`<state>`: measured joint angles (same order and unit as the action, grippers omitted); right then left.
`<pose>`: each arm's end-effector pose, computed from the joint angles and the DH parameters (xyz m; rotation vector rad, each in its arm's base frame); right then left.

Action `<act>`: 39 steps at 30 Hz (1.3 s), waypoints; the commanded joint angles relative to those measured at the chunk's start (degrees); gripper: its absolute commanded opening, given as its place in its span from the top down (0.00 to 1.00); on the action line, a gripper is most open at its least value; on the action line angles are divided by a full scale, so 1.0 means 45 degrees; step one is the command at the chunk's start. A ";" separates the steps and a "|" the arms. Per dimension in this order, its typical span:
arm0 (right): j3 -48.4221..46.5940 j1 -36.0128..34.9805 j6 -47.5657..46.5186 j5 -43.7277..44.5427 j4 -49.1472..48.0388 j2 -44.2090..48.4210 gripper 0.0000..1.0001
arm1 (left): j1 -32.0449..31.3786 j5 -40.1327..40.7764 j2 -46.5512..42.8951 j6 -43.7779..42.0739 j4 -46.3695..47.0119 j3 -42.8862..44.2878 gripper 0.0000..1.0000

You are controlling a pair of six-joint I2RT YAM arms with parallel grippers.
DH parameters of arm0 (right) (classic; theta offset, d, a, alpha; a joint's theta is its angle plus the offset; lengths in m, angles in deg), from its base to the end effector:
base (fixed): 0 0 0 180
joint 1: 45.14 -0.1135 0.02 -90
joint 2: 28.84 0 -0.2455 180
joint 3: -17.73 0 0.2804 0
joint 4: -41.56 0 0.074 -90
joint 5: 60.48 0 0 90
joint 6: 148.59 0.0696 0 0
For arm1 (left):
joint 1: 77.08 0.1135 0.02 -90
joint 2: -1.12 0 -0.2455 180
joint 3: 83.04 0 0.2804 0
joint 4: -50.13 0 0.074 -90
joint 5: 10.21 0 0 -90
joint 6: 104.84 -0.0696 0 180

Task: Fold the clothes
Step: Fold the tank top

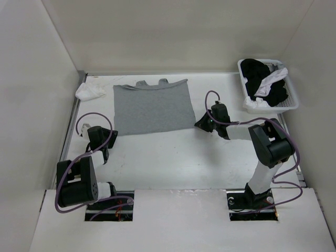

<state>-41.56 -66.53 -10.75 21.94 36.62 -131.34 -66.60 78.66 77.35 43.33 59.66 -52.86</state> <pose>0.3596 0.1507 0.0726 0.4651 2.3096 0.7769 0.2673 0.0480 0.0646 -1.2600 1.8651 -0.4787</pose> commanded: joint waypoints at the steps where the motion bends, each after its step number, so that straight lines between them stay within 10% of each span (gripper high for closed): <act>1: -0.0175 0.0114 0.0054 -0.0153 -0.0707 0.0082 0.84 | 0.0181 -0.0394 -0.0590 0.0061 0.0585 -0.0424 0.63; 9: -0.0038 0.0075 0.0034 -0.0211 -0.0784 0.0141 0.69 | 0.0357 -0.0570 -0.0495 -0.0095 0.0232 -0.0680 0.59; 26: -0.0097 0.0075 0.0093 -0.0661 -0.0999 -0.0113 0.91 | 0.0259 -0.0550 0.0855 0.0452 0.2517 -0.0289 0.96; 39: 0.1874 -0.0294 -0.0530 0.0372 0.0382 0.6126 0.99 | -0.0287 -0.0902 -0.6811 0.0413 -0.1576 0.0646 1.00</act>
<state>-34.09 -66.86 -11.06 21.07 37.65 -114.64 -67.32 75.74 56.61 45.30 59.03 -54.08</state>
